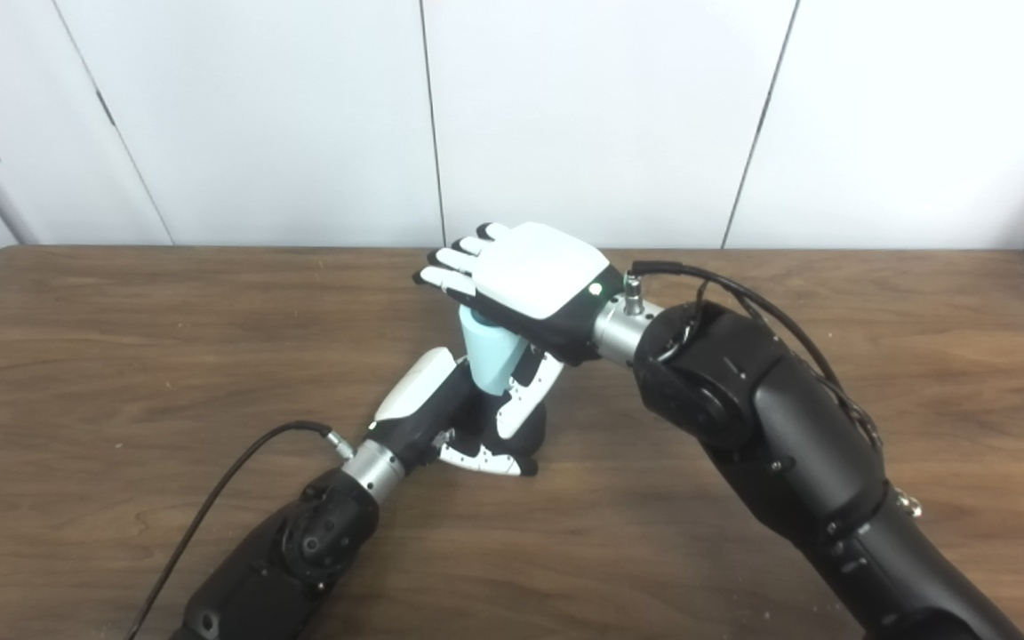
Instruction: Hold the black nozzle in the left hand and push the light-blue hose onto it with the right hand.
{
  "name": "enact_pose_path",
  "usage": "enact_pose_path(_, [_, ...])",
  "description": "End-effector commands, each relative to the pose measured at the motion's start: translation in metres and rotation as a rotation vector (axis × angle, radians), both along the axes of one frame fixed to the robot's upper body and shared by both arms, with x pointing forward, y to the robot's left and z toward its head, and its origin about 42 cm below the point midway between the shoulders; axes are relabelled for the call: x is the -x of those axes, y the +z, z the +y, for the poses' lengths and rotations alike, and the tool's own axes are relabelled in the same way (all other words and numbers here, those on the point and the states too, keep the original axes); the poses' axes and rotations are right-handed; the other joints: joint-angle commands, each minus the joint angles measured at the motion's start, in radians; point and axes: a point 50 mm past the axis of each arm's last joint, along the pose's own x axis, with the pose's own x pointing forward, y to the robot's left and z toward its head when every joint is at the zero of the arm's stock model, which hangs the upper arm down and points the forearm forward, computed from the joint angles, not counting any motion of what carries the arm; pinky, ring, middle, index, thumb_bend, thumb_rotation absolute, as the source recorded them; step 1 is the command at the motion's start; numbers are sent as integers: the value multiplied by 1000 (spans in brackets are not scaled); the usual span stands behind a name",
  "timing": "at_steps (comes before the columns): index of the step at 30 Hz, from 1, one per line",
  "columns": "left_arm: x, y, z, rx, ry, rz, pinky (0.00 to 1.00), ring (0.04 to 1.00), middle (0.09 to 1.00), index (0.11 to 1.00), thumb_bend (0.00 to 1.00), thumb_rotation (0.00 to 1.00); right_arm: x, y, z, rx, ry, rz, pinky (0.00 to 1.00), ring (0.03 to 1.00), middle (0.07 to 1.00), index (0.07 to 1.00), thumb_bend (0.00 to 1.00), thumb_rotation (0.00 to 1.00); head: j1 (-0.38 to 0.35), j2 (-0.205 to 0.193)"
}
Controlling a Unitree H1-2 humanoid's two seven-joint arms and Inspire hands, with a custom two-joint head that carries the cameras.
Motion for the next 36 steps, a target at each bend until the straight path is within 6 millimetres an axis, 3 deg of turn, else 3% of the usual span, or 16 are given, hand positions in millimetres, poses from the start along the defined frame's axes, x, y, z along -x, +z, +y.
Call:
enact_pose_path(1, [63,-92,27,-183,-1,354,850,865,788,496,507,100,5,-28,-12,122,-15,95,1000,986,984,954,870,571,2,1])
enact_pose_path(36, [63,-90,29,-191,-5,358,850,868,788,496,507,101,20,-36,-20,158,-75,165,1000,1000,1000,996,859,539,-4,9])
